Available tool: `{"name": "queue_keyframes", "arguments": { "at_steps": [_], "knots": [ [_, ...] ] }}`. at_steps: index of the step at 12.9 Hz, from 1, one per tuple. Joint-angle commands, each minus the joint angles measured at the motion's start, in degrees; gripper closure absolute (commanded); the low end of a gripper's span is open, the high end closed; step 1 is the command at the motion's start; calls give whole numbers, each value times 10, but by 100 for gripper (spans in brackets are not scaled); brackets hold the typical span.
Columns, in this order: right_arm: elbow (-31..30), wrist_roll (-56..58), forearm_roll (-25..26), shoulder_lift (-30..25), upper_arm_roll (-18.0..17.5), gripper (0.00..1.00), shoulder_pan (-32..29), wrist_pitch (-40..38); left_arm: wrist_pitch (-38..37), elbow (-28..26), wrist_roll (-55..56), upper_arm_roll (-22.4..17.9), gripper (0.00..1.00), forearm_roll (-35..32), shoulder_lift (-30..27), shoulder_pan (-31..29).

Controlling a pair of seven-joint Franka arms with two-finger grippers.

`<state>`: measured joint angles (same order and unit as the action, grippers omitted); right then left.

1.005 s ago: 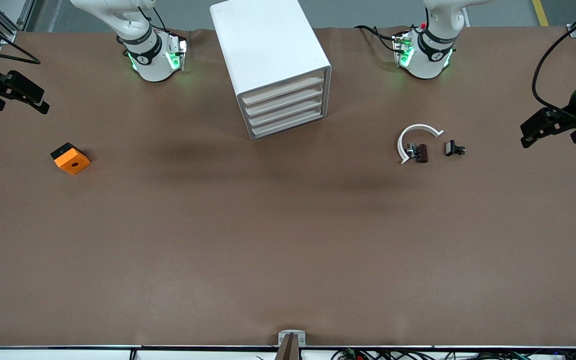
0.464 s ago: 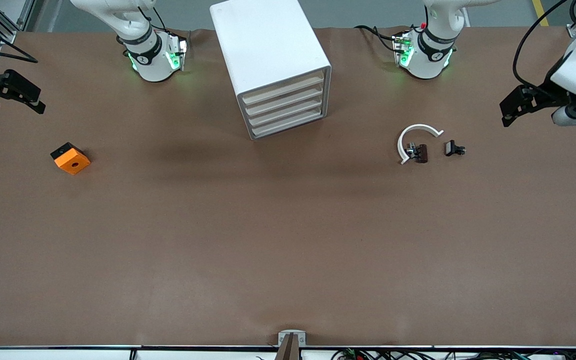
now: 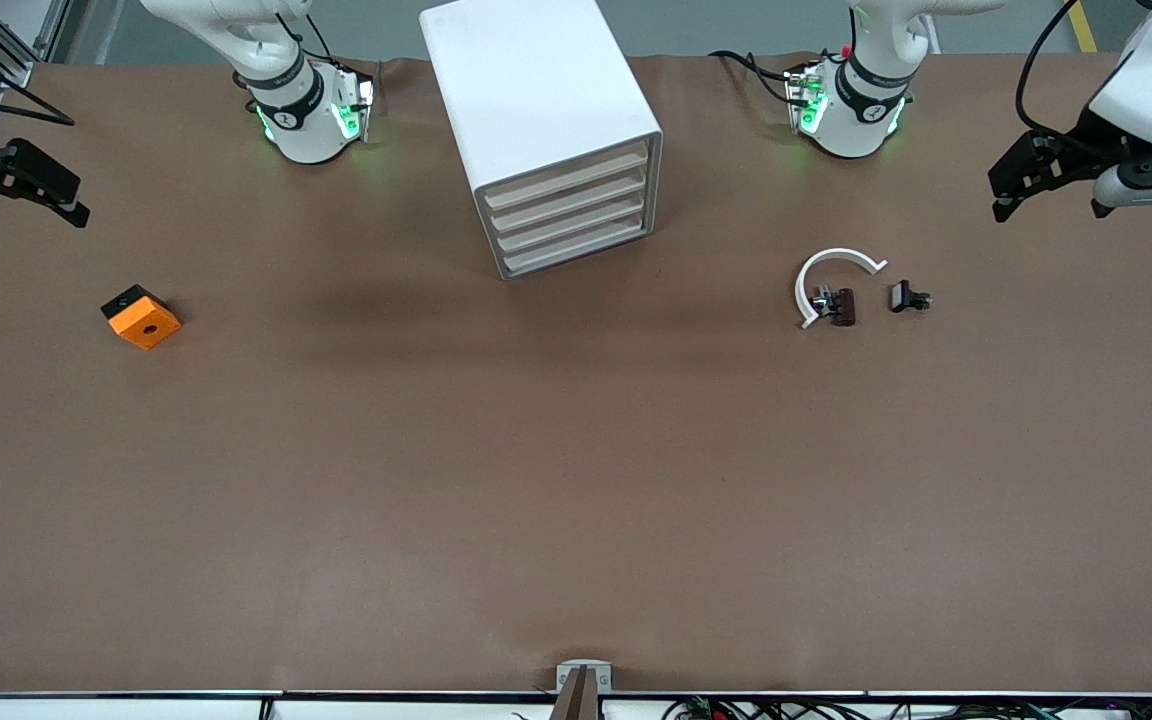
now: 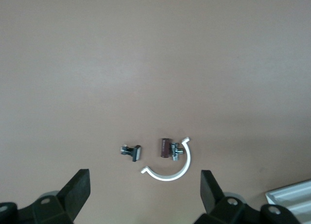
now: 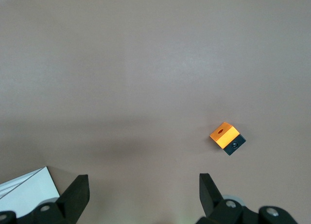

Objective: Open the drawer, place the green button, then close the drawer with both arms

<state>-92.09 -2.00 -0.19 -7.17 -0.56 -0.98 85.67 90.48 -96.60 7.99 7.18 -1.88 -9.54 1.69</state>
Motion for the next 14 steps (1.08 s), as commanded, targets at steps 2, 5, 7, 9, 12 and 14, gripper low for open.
{"name": "queue_keyframes", "arguments": {
  "at_steps": [2, 5, 7, 9, 12, 14],
  "knots": [
    [-3, -3, -2, -10, -5, 0, -10, 4, 0, 11, -11, -9, 0, 25, 9, -1],
    [-3, -2, -2, -10, -5, 0, -10, 4, -2, 16, -9, -9, 0, 22, 12, -2],
    [-3, -2, -2, -9, -5, 0, -10, 3, -23, 27, -9, -9, 0, 21, 18, -4],
    [-3, -2, -2, -9, -5, 0, -10, 2, -24, 38, -8, -10, 0, 25, 20, -4],
    [-3, -2, -2, -9, -5, 0, -10, 1, -33, 51, -7, -10, 0, 21, 30, -4],
    [-3, -2, -2, -9, -5, 0, -10, 0, -33, 51, -8, -10, 0, 20, 30, -4]
  ]
}}
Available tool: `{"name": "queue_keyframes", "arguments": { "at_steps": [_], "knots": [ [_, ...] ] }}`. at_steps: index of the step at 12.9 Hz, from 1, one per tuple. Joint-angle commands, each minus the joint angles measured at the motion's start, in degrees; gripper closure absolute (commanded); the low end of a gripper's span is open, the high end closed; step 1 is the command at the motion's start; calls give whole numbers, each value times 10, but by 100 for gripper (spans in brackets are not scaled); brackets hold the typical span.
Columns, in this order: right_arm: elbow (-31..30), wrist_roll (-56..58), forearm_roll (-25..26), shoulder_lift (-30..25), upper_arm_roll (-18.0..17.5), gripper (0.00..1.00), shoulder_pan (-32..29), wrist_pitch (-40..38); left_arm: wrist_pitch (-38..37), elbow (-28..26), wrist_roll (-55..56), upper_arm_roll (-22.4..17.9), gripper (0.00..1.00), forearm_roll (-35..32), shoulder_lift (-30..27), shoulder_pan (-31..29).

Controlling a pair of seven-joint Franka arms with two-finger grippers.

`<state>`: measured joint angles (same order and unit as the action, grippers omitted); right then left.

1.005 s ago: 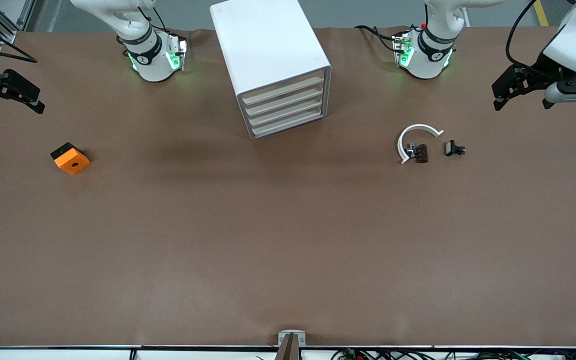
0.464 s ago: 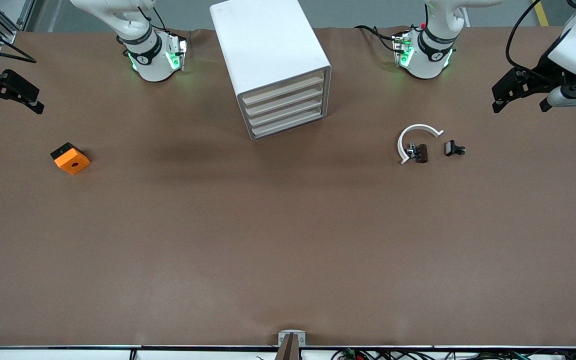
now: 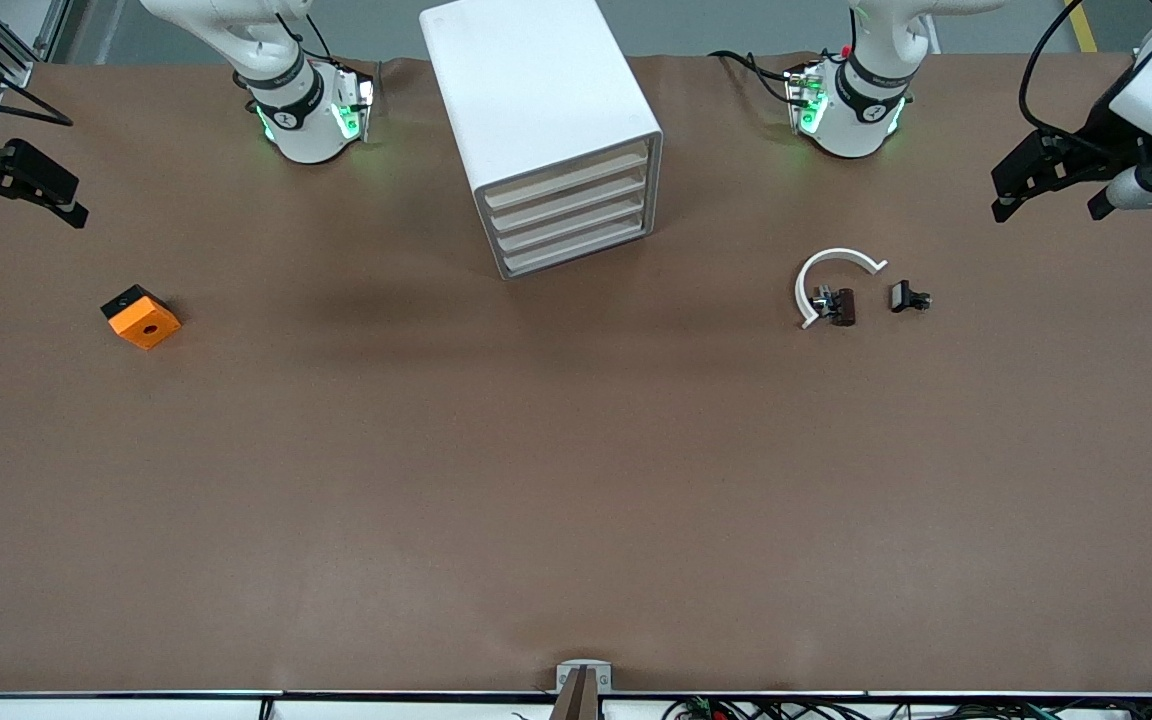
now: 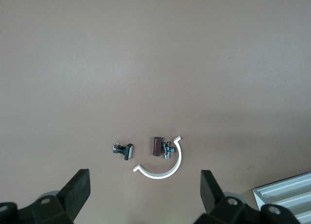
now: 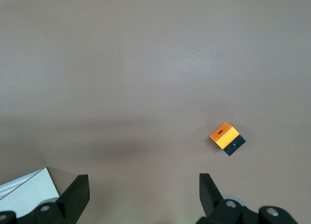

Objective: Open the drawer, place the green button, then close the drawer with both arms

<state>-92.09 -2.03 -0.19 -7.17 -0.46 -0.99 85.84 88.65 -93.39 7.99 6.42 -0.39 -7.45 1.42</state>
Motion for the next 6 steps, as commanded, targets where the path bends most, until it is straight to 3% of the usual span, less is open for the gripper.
{"name": "queue_keyframes", "arguments": {
  "at_steps": [1, 6],
  "knots": [
    [-3, -2, -2, -9, -6, 0, -10, -2, -18, 18, -7, -3, 0, 5, 9, -1],
    [-4, -1, -1, -9, -6, 0, -10, -4, -26, 18, -1, -2, 0, 5, 12, 1]
  ]
}}
